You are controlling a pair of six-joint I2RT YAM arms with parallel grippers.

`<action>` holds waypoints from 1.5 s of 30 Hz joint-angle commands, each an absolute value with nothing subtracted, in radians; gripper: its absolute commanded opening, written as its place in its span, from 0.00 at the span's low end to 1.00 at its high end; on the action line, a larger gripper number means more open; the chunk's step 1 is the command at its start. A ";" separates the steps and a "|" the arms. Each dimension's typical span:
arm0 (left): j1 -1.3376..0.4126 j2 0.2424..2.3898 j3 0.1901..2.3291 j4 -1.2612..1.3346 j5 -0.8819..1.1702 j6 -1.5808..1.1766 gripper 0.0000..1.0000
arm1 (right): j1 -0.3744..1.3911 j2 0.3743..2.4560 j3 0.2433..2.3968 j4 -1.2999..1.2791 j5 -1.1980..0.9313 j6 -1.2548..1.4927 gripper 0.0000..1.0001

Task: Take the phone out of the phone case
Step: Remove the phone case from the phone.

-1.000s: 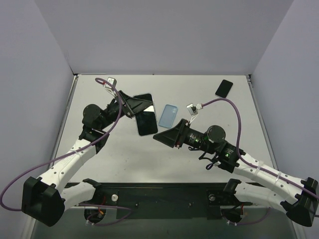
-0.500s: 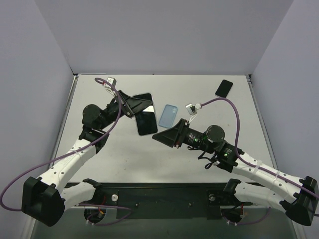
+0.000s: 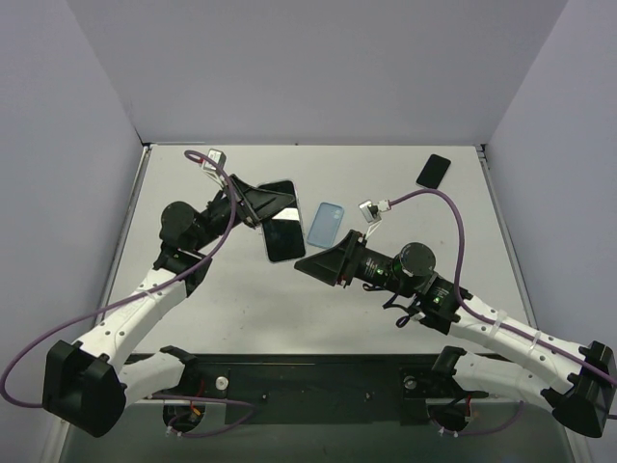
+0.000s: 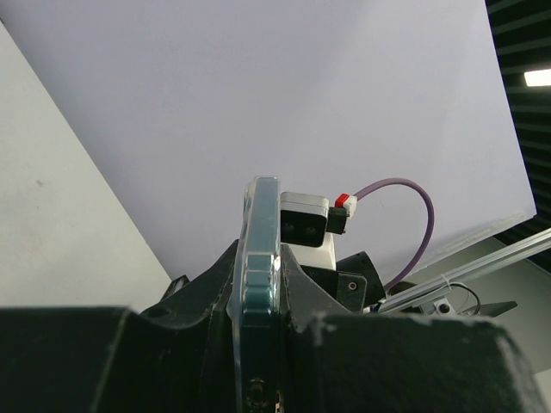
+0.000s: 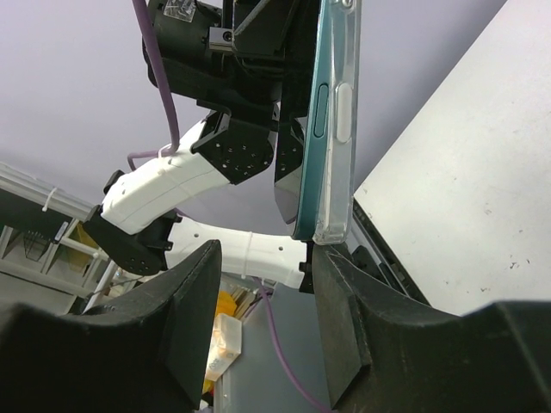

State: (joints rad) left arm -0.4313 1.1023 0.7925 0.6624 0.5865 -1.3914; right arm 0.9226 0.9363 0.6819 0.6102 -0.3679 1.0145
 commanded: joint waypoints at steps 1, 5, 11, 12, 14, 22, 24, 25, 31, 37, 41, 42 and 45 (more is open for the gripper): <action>-0.437 1.106 0.834 0.747 0.588 -1.393 0.00 | 0.914 0.905 0.676 0.721 -0.374 1.009 0.42; -0.440 1.104 0.830 0.756 0.591 -1.400 0.00 | 0.914 0.899 0.678 0.707 -0.354 0.999 0.43; -0.442 1.098 0.825 0.764 0.597 -1.407 0.00 | 0.910 0.919 0.692 0.707 -0.342 0.999 0.43; -0.443 1.098 0.825 0.767 0.597 -1.411 0.00 | 0.907 0.923 0.692 0.706 -0.341 0.999 0.43; -0.443 1.097 0.824 0.787 0.598 -1.425 0.00 | 0.904 0.933 0.695 0.698 -0.336 1.000 0.43; -0.456 1.117 0.822 0.870 0.617 -1.486 0.00 | 0.870 0.946 0.687 0.661 -0.269 1.026 0.43; -0.469 1.130 0.822 0.890 0.629 -1.500 0.00 | 0.864 0.957 0.693 0.669 -0.261 1.025 0.43; -0.474 1.134 0.819 0.905 0.630 -1.511 0.00 | 0.864 0.960 0.696 0.669 -0.264 1.025 0.43; -0.520 1.167 0.816 0.939 0.627 -1.523 0.00 | 0.862 1.023 0.758 0.695 -0.317 1.023 0.40; -0.604 1.157 0.879 0.753 0.618 -1.352 0.04 | 0.862 1.032 0.729 0.745 -0.316 1.040 0.17; -0.580 1.115 0.876 0.635 0.614 -1.253 0.33 | 0.832 0.974 0.683 0.744 -0.321 1.057 0.00; -0.572 1.108 0.873 0.609 0.615 -1.229 0.37 | 0.810 0.962 0.670 0.745 -0.324 1.065 0.00; -0.543 1.082 0.835 0.623 0.623 -1.219 0.54 | 0.744 0.917 0.640 0.770 -0.382 1.124 0.00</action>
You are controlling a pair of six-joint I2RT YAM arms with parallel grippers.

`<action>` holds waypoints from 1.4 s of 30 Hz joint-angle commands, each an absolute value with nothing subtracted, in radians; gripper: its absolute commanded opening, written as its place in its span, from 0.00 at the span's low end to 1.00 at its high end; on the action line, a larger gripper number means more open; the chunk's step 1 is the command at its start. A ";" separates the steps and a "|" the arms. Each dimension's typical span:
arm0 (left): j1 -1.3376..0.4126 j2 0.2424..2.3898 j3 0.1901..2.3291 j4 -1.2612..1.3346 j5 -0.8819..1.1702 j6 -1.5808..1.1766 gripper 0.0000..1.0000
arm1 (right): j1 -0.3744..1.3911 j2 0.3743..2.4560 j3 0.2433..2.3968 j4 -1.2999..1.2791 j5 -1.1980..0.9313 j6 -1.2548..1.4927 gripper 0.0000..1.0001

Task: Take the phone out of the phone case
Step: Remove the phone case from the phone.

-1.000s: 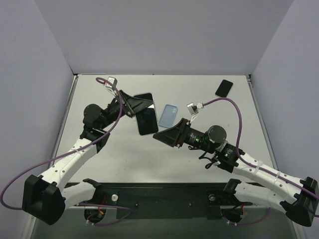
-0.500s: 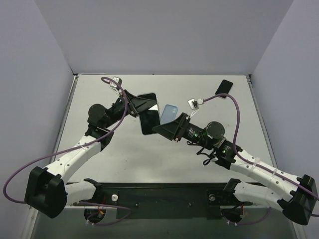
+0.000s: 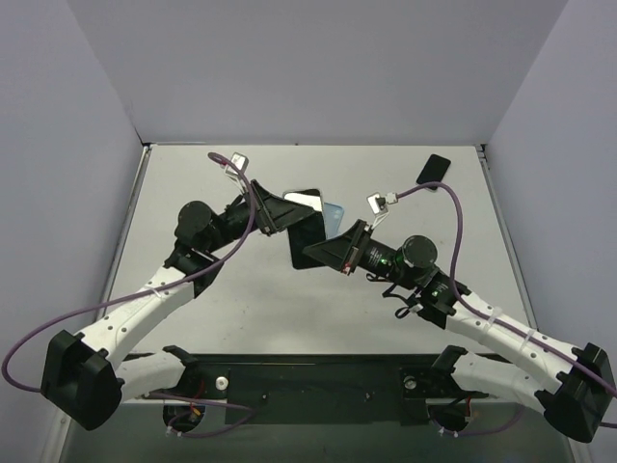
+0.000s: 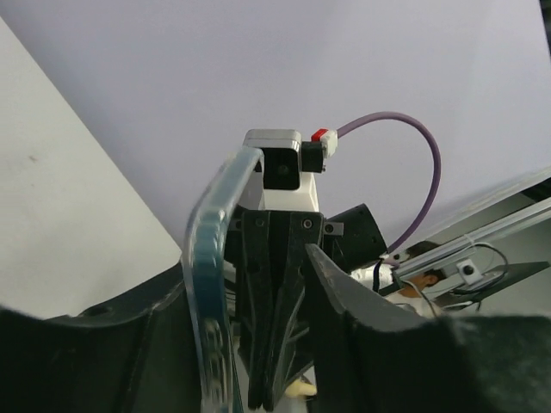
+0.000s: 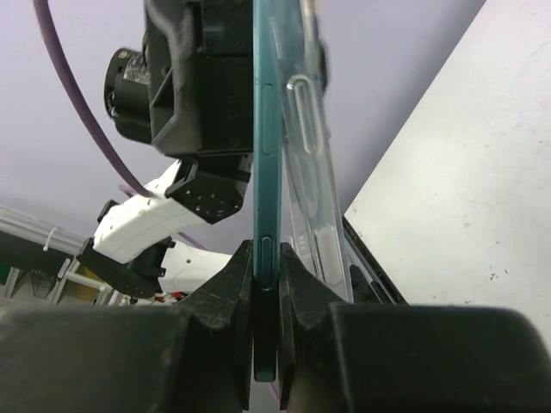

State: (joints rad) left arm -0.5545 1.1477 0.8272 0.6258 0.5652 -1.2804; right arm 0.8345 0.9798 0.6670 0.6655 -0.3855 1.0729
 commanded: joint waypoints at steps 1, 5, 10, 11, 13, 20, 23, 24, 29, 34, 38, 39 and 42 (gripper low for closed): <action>-0.537 1.083 0.825 0.646 0.633 -1.227 0.61 | 0.733 0.916 0.637 0.791 -0.405 1.150 0.00; -0.520 1.103 0.790 0.767 0.683 -1.288 0.80 | 0.677 0.910 0.603 0.917 -0.485 1.262 0.00; -0.520 1.092 0.717 0.810 0.680 -1.313 0.78 | 0.634 0.879 0.563 0.956 -0.497 1.315 0.00; -0.520 1.092 0.709 0.813 0.680 -1.316 0.76 | 0.629 0.871 0.558 0.960 -0.494 1.321 0.00; -0.525 1.083 0.687 0.834 0.687 -1.322 0.69 | 0.617 0.862 0.546 0.971 -0.483 1.338 0.00; -0.560 1.063 0.657 0.799 0.672 -1.301 0.74 | 0.591 0.857 0.549 1.019 -0.499 1.391 0.00; -0.583 1.081 0.673 0.790 0.669 -1.289 0.68 | 0.588 0.848 0.546 1.025 -0.499 1.401 0.00; -0.589 1.086 0.678 0.798 0.672 -1.289 0.67 | 0.588 0.847 0.546 1.022 -0.497 1.401 0.00; -0.630 1.118 0.704 0.790 0.672 -1.275 0.59 | 0.586 0.839 0.541 1.020 -0.495 1.405 0.00; -0.644 1.134 0.695 0.790 0.654 -1.281 0.47 | 0.584 0.836 0.546 1.020 -0.497 1.413 0.00; -0.647 1.155 0.710 0.779 0.647 -1.279 0.39 | 0.584 0.835 0.538 1.034 -0.503 1.420 0.00; -0.647 1.157 0.719 0.775 0.646 -1.276 0.39 | 0.584 0.834 0.537 1.035 -0.502 1.425 0.00; -0.647 1.164 0.739 0.758 0.640 -1.266 0.35 | 0.584 0.836 0.528 1.048 -0.502 1.431 0.00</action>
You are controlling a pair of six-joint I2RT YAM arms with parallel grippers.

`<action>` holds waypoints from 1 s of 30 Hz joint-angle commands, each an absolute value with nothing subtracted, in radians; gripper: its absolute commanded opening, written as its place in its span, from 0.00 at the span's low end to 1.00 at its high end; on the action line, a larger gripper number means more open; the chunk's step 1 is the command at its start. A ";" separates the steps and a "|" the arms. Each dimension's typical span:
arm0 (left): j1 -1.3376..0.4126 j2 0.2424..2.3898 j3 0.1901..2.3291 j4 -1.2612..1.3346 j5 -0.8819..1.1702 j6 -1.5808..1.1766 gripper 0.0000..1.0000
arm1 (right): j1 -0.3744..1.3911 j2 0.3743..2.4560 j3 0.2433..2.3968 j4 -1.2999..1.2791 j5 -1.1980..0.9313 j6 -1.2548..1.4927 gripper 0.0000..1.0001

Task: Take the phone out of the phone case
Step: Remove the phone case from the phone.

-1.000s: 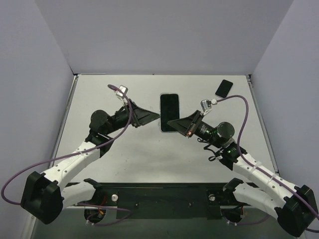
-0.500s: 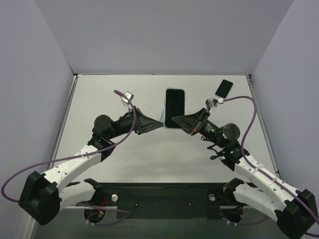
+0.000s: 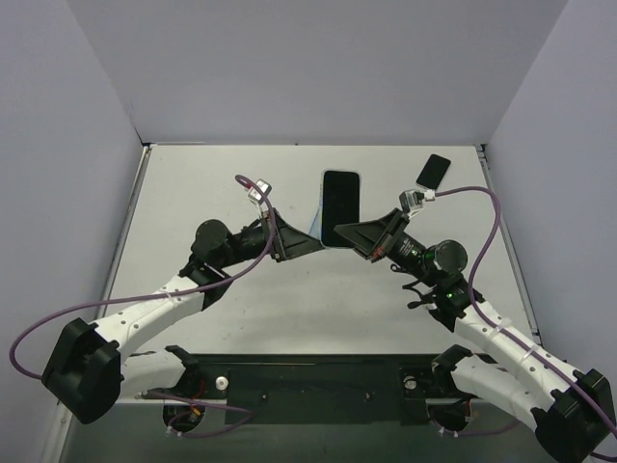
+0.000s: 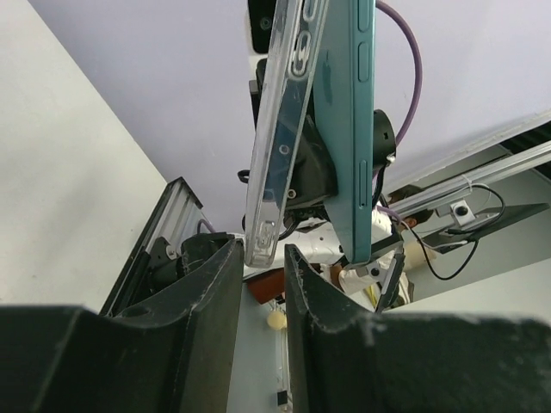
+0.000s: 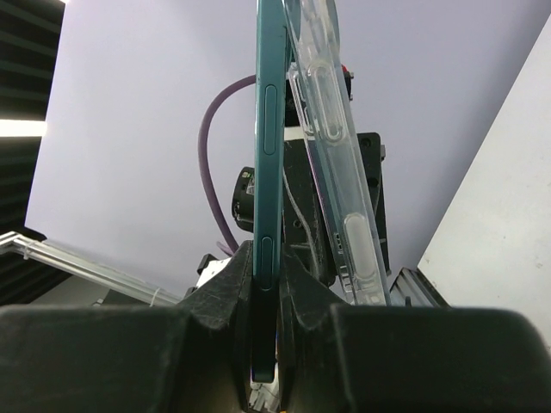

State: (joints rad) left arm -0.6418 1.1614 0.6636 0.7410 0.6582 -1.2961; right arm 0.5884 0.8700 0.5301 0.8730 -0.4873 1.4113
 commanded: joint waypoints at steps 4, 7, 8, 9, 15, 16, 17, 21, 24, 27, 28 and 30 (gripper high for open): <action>-0.647 1.167 0.771 0.689 0.620 -1.224 0.35 | 0.584 0.834 0.520 1.045 -0.503 1.431 0.00; -0.646 1.175 0.790 0.675 0.601 -1.204 0.32 | 0.584 0.834 0.514 1.032 -0.505 1.421 0.00; -0.647 1.181 0.802 0.673 0.601 -1.203 0.30 | 0.584 0.833 0.511 1.029 -0.502 1.422 0.00; -0.647 1.187 0.808 0.669 0.603 -1.197 0.25 | 0.584 0.833 0.506 1.028 -0.500 1.417 0.00; -0.647 1.201 0.856 0.493 0.572 -1.099 0.00 | 0.584 0.807 0.506 0.974 -0.500 1.387 0.00; -0.647 1.195 0.865 0.420 0.554 -1.051 0.00 | 0.584 0.796 0.508 0.963 -0.497 1.378 0.00; -0.647 1.192 0.873 0.364 0.514 -1.030 0.00 | 0.584 0.782 0.511 0.930 -0.495 1.356 0.00; -0.641 1.184 0.968 0.002 0.326 -0.826 0.00 | 0.584 0.717 0.531 0.754 -0.474 1.241 0.00; -0.605 1.206 0.989 -0.171 0.259 -0.701 0.00 | 0.584 0.657 0.563 0.576 -0.445 1.140 0.00; -0.522 1.270 1.002 -0.216 0.323 -0.647 0.00 | 0.584 0.566 0.623 0.280 -0.329 0.981 0.00; -0.499 1.291 1.003 -0.216 0.375 -0.629 0.00 | 0.584 0.551 0.638 0.235 -0.299 0.924 0.00; -0.456 1.363 1.040 -0.256 0.429 -0.583 0.00 | 0.584 0.503 0.663 0.105 -0.217 0.862 0.00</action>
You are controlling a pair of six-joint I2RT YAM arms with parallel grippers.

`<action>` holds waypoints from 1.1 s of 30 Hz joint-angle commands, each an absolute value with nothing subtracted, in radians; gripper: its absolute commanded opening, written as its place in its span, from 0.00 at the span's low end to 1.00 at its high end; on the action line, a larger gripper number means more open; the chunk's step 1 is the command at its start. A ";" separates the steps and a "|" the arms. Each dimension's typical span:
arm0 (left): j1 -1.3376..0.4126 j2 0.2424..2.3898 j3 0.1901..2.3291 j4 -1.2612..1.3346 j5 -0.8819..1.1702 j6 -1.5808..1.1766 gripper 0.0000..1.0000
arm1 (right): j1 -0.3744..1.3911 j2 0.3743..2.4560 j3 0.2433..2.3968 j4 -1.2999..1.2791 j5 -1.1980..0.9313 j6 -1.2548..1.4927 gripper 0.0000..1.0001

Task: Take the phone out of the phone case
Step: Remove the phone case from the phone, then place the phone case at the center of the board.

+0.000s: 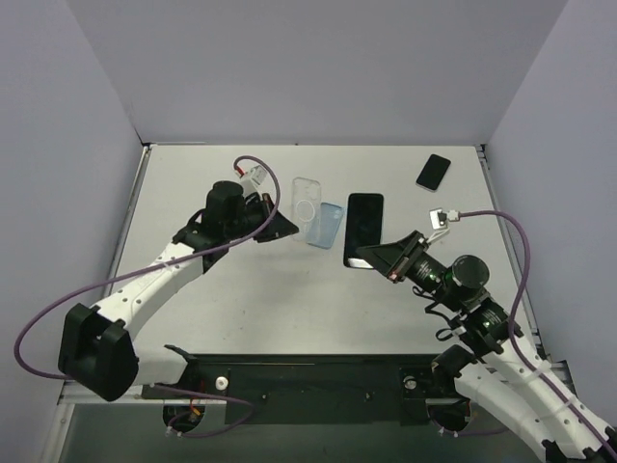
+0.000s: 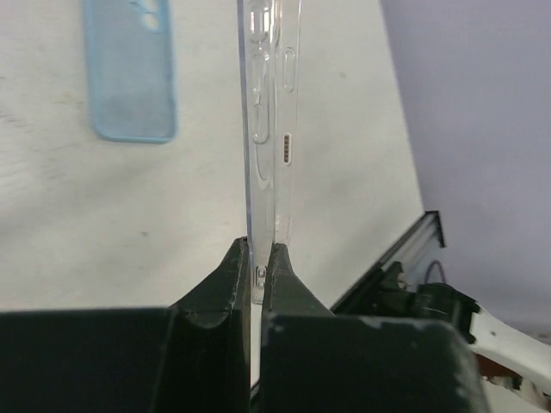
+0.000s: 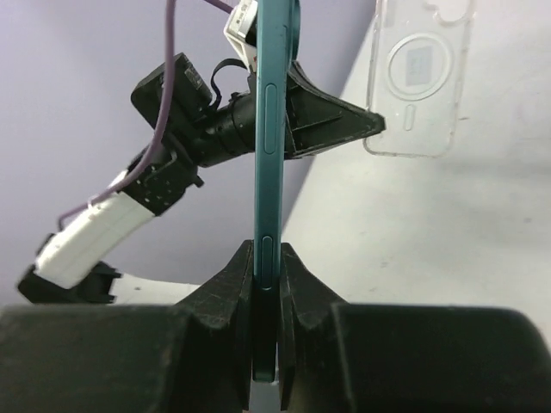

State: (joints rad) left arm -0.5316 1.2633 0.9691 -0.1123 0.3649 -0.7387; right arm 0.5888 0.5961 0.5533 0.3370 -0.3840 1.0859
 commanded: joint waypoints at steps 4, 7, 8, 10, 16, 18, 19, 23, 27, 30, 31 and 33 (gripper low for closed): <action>-0.423 1.523 1.172 -0.354 0.494 -0.473 0.00 | 0.583 0.453 0.692 -0.118 -0.080 0.792 0.00; -0.410 1.650 1.277 -0.441 0.457 -0.404 0.00 | 0.583 0.430 0.689 -0.141 -0.061 0.781 0.00; -0.402 1.672 1.295 -0.454 0.439 -0.391 0.00 | 0.583 0.423 0.687 -0.143 -0.061 0.781 0.00; -0.390 1.727 1.350 -0.480 0.420 -0.358 0.00 | 0.581 0.417 0.687 -0.149 -0.058 0.776 0.00; -0.335 1.853 1.407 -0.520 0.436 -0.331 0.00 | 0.581 0.416 0.690 -0.167 -0.032 0.755 0.00; -0.325 1.876 1.414 -0.493 0.471 -0.348 0.00 | 0.581 0.428 0.687 -0.161 -0.031 0.750 0.00; -0.322 1.888 1.422 -0.483 0.483 -0.363 0.00 | 0.581 0.434 0.686 -0.157 -0.032 0.749 0.00; -0.311 1.933 1.471 -0.479 0.491 -0.393 0.10 | 0.581 0.466 0.677 -0.118 -0.038 0.755 0.00; -0.285 1.912 1.468 -0.500 0.399 -0.407 0.67 | 0.581 0.497 0.667 -0.095 -0.048 0.767 0.00; -0.285 1.810 1.413 -0.433 0.347 -0.417 0.82 | 0.581 0.515 0.650 -0.078 -0.035 0.779 0.00; -0.284 1.798 1.399 -0.431 0.324 -0.419 0.83 | 0.581 0.523 0.641 -0.074 -0.014 0.793 0.00; -0.285 1.764 1.388 -0.426 0.304 -0.420 0.83 | 0.580 0.531 0.621 -0.074 0.056 0.824 0.00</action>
State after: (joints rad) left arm -0.2897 1.8919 1.4010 -0.4881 0.3771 -0.4122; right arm 0.5884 0.5163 0.6411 -0.1833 -0.0483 0.7784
